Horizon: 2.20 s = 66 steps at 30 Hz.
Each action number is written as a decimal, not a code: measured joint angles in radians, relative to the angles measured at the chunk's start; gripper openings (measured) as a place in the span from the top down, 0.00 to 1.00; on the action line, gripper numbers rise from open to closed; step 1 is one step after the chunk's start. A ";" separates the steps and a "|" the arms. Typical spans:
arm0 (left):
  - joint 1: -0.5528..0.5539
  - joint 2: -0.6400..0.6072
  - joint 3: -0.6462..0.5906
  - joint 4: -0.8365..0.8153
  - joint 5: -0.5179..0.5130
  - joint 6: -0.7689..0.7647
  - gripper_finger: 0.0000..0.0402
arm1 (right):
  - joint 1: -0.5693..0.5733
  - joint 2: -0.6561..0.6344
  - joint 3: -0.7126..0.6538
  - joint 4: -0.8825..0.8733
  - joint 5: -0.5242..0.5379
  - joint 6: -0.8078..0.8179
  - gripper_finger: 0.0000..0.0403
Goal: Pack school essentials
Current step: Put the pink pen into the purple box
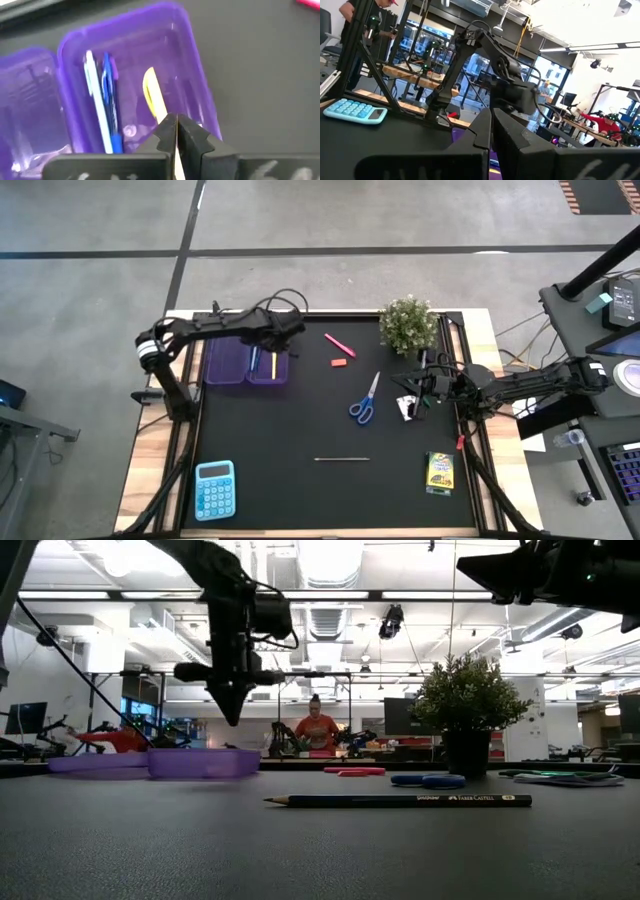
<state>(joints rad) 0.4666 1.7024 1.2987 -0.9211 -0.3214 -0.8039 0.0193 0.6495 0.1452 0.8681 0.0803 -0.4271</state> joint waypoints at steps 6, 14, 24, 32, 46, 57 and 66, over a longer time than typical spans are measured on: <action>0.022 0.025 0.000 0.082 -0.002 0.031 1.00 | 0.000 0.000 0.000 0.000 0.000 0.000 0.98; -0.050 0.005 0.000 0.115 -0.068 0.107 1.00 | 0.000 0.002 0.023 -0.080 0.032 0.094 0.98; -0.199 -0.104 -0.035 0.371 -0.110 0.401 1.00 | 0.000 0.130 0.311 -0.678 0.217 0.296 0.98; -0.236 -0.285 -0.234 0.770 -0.109 0.629 1.00 | -0.014 0.391 0.547 -0.756 0.235 0.362 0.98; -0.242 -0.527 -0.470 1.049 -0.070 0.818 1.00 | -0.154 0.865 1.012 -1.113 0.235 0.406 0.98; -0.258 -0.766 -0.612 1.042 0.029 0.811 1.00 | -0.205 1.131 1.342 -1.315 0.235 0.462 0.98; -0.261 -0.929 -0.712 1.043 0.047 0.784 1.00 | -0.248 1.304 1.587 -1.578 0.235 0.497 0.98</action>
<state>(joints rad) 0.2058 0.7735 0.5869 0.1221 -0.2742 -0.0198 -0.2283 1.9537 1.7325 -0.7100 0.3153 0.0701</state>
